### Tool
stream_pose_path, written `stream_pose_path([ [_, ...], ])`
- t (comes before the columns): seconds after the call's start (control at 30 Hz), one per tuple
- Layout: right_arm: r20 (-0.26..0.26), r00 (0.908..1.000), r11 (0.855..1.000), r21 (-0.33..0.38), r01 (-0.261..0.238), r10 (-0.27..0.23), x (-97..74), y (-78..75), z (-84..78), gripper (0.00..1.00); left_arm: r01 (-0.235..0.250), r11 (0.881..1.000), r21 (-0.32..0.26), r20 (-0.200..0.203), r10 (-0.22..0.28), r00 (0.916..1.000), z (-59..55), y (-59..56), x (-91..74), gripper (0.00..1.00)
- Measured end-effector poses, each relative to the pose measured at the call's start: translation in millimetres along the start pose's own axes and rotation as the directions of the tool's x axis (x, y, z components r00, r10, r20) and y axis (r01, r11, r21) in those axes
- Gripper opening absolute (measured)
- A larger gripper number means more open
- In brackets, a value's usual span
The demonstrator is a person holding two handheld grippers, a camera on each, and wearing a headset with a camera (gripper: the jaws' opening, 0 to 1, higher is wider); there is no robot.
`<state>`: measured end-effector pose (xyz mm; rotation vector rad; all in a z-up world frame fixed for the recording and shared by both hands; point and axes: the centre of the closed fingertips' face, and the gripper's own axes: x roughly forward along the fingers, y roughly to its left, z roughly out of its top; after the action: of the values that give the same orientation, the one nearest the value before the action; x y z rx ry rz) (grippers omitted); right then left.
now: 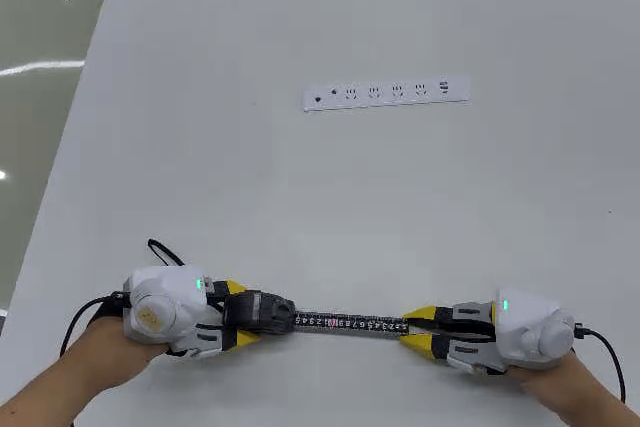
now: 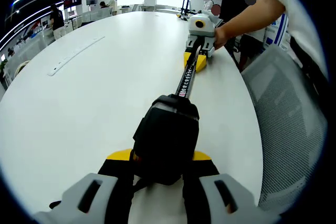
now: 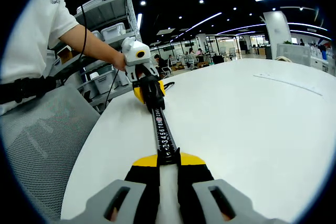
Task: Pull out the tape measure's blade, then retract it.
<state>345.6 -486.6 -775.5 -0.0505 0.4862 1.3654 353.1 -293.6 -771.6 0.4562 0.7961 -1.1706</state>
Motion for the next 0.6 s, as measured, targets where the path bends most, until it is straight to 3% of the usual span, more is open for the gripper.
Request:
stream_pose_path([
  [0.6, 0.006, 1.0, 1.0, 0.016, 0.007, -0.007, -11.3, -0.8, -1.9, 0.09, 0.001, 1.0, -0.002, 0.0, -0.001, 1.0, 0.3, -0.4, 0.6, 0.32],
])
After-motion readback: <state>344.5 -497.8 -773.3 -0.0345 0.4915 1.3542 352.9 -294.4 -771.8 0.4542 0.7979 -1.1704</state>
